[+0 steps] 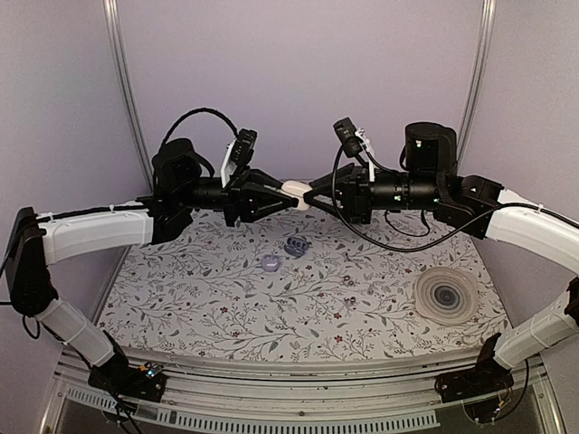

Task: Insert the wireless bluetooth earbuds into the charging case
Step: Open the charging case.

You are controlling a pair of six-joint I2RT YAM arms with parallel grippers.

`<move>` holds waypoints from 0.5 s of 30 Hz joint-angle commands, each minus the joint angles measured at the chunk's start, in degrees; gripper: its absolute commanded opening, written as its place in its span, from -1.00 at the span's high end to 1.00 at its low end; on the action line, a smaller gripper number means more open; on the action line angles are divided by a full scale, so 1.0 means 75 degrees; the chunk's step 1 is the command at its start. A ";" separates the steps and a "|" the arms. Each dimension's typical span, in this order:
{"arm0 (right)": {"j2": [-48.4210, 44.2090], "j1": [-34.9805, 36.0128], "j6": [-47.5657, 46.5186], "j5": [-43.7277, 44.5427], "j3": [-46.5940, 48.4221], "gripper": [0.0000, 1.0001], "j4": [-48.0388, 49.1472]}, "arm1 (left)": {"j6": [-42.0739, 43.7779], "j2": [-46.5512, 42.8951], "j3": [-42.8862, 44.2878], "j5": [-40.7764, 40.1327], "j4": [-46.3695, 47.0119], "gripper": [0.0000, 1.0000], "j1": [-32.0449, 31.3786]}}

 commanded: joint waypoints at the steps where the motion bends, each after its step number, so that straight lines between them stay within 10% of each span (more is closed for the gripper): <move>1: 0.0053 0.0000 0.0033 -0.0143 0.0068 0.10 0.0054 | 0.0001 0.0087 -0.0030 0.0088 0.0071 1.00 -0.0030; 15: 0.0331 -0.0017 0.0825 -0.0701 0.0455 0.57 -0.0050 | 0.0447 -0.0031 -0.0120 -0.0063 -0.0036 1.00 -0.0208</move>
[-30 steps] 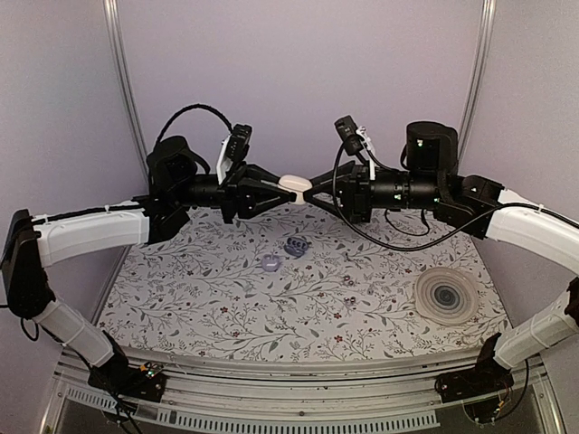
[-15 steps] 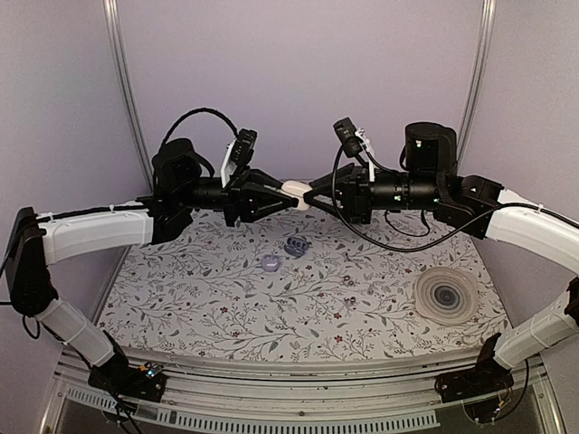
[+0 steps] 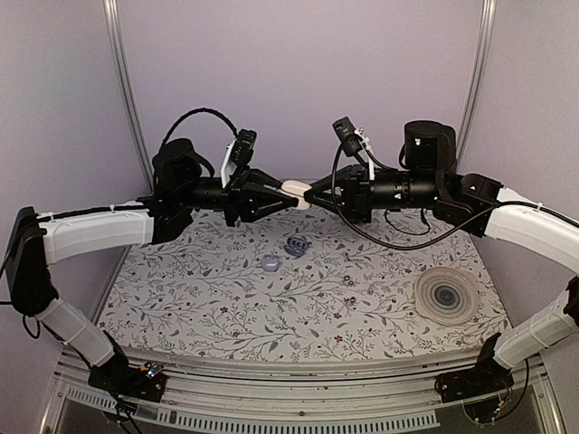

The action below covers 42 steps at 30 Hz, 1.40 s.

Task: Insert the wireless bluetooth earbuds into the charging case
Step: Open the charging case, then pick up the left earbud from the center of the board.

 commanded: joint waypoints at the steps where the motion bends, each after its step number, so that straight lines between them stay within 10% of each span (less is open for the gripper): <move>1: 0.0298 -0.0023 0.0680 -0.0443 0.0443 0.57 -0.0015 | 0.0478 -0.0116 -0.0128 -0.0109 -0.0088 1.00 -0.0218; 15: 0.0670 -0.0172 0.2848 -0.0398 0.0859 0.33 -0.0223 | 0.1856 -0.0958 -0.0672 -0.1082 -0.0367 1.00 -0.0815; 42: 0.0831 -0.0289 0.1685 0.1662 0.1621 -0.16 -0.1793 | 0.0478 -0.1347 -0.3219 -0.3998 0.2211 1.00 -0.0037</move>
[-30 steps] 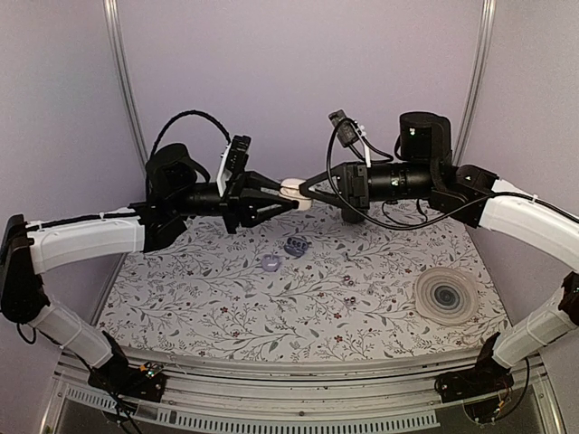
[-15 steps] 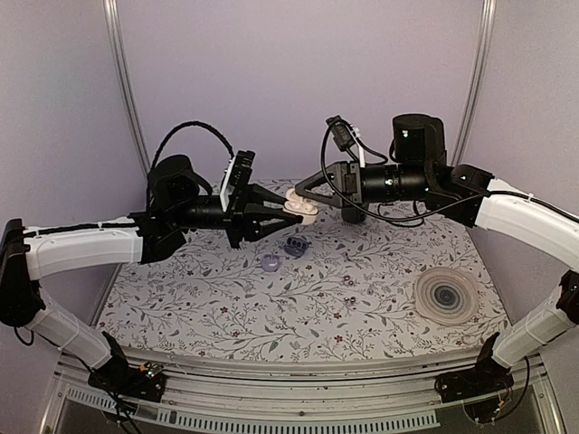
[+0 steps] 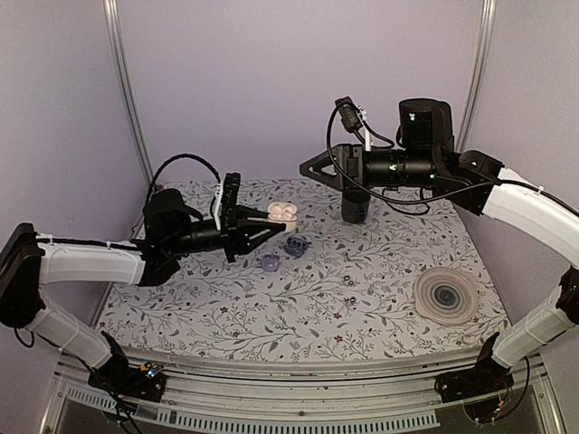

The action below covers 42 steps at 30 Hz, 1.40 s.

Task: Insert the wireless bluetooth earbuds into the charging case
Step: Pick up the left earbud from the center of the board.

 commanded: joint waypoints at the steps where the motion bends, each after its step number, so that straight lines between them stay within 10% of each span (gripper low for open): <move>1: 0.0334 -0.0091 -0.0541 0.1044 0.0127 -0.16 -0.0764 | -0.0211 -0.0579 -0.0483 -0.1299 0.0813 1.00 0.0189; 19: 0.3689 0.0044 -0.0697 0.2760 -0.0492 0.23 -0.1128 | -0.0049 -0.2160 -0.1504 -0.2482 0.0598 1.00 0.0588; 42: 0.5949 0.0365 0.0026 0.4018 0.1204 0.26 -0.1866 | -0.0191 -0.2312 -0.1587 -0.2152 0.0614 1.00 0.0690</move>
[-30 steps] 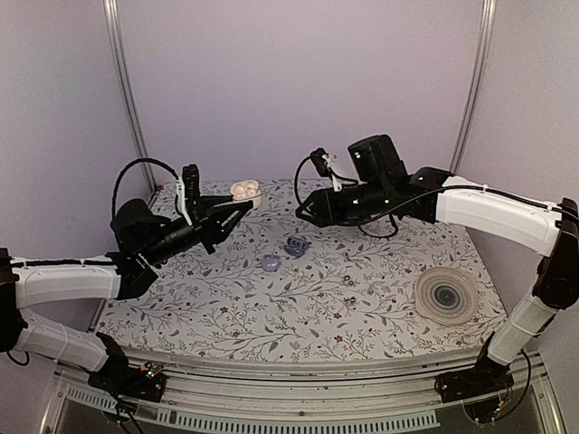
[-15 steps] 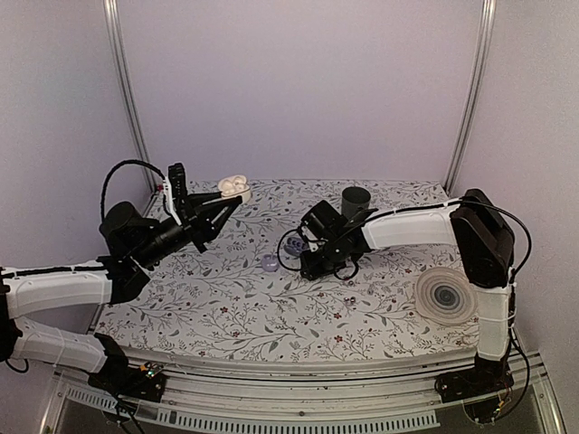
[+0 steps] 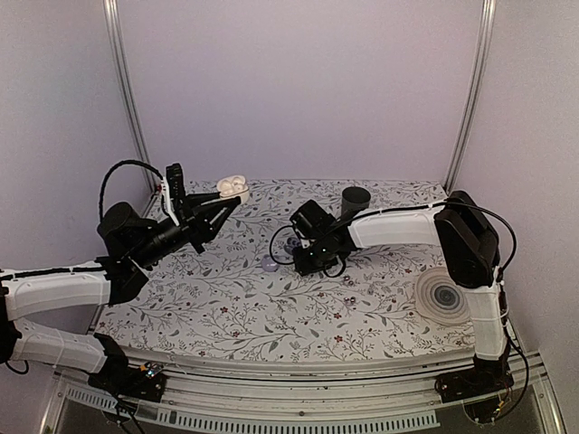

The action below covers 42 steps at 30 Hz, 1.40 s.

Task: Insert the wireless bluetooth earbuds into the charging case
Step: Pick up the left earbud from the center of the board.

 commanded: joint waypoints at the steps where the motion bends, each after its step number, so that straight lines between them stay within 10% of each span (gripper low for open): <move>1: 0.0346 0.0135 0.0025 0.0228 0.0351 0.27 -0.0364 | -0.0061 0.0010 -0.0089 0.0109 0.0086 1.00 0.0124; 42: -0.0389 0.0264 -0.0496 0.0865 -0.0542 0.73 0.0589 | -0.0517 0.0977 -0.0312 0.0426 0.0741 1.00 0.0382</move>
